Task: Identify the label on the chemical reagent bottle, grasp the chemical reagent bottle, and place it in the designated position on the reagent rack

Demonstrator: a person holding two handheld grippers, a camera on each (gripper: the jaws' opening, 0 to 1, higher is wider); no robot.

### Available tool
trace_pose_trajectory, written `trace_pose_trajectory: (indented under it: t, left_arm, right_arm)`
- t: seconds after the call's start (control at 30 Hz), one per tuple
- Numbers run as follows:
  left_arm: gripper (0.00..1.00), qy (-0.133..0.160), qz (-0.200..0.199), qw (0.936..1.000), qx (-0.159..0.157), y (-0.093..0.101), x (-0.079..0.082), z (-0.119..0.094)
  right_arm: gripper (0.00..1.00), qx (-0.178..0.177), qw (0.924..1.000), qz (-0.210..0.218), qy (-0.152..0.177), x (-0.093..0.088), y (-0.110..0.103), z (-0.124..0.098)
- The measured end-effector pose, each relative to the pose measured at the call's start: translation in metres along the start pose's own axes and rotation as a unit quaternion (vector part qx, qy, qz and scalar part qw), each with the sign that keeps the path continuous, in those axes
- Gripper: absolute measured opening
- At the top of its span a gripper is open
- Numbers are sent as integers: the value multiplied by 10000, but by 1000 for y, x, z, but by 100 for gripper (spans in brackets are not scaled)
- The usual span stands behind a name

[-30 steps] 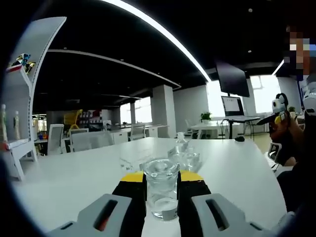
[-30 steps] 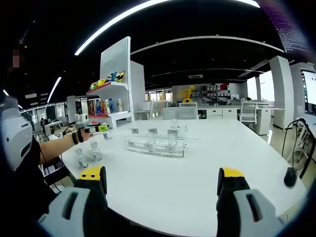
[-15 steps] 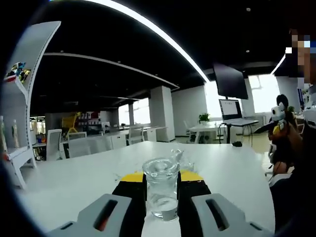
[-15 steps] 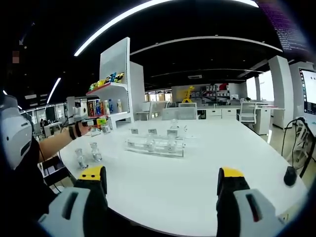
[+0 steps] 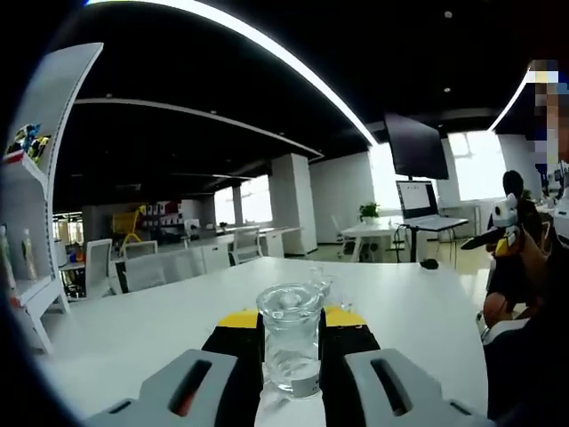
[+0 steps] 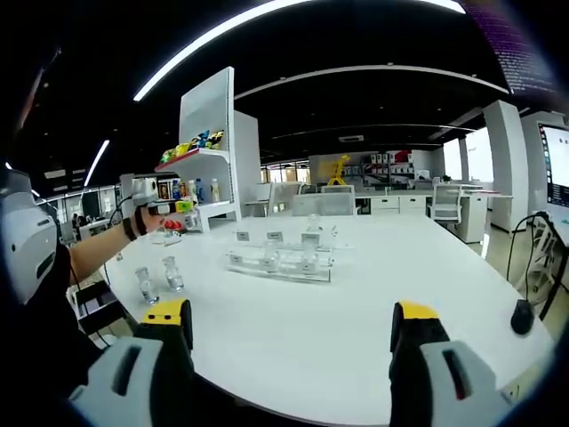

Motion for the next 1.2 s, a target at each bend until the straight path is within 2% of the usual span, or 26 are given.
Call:
trace_pose_trajectory:
  t: [0.13, 0.43, 0.83, 1.2]
  left_arm:
    - [23, 59, -91, 9999, 40, -1, 8, 9]
    - [23, -22, 78, 9999, 78, -7, 11, 26]
    - [23, -49, 242, 9995, 217, -25, 19, 53]
    - [23, -37, 185, 9998, 105, -34, 11, 91]
  right_arm:
    - [88, -11, 10000, 4, -8, -1, 0, 0]
    - [88, -19, 10000, 9, -31, -2, 1, 1]
    - [88, -79, 9999, 58, -34, -5, 8, -1]
    - [88, -62, 9999, 40, -111, -9, 6, 3]
Point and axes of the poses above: the point that each gripper's makers call its tool centre point, and the gripper's own axes: z roughly forward along the fingers, y roughly to its right, x roughly out of its top, the point moved 4 cm from there along -z, roughly backward along the fingers, and after that the axes turned 14 degrees about y, right-handed, at the moved point
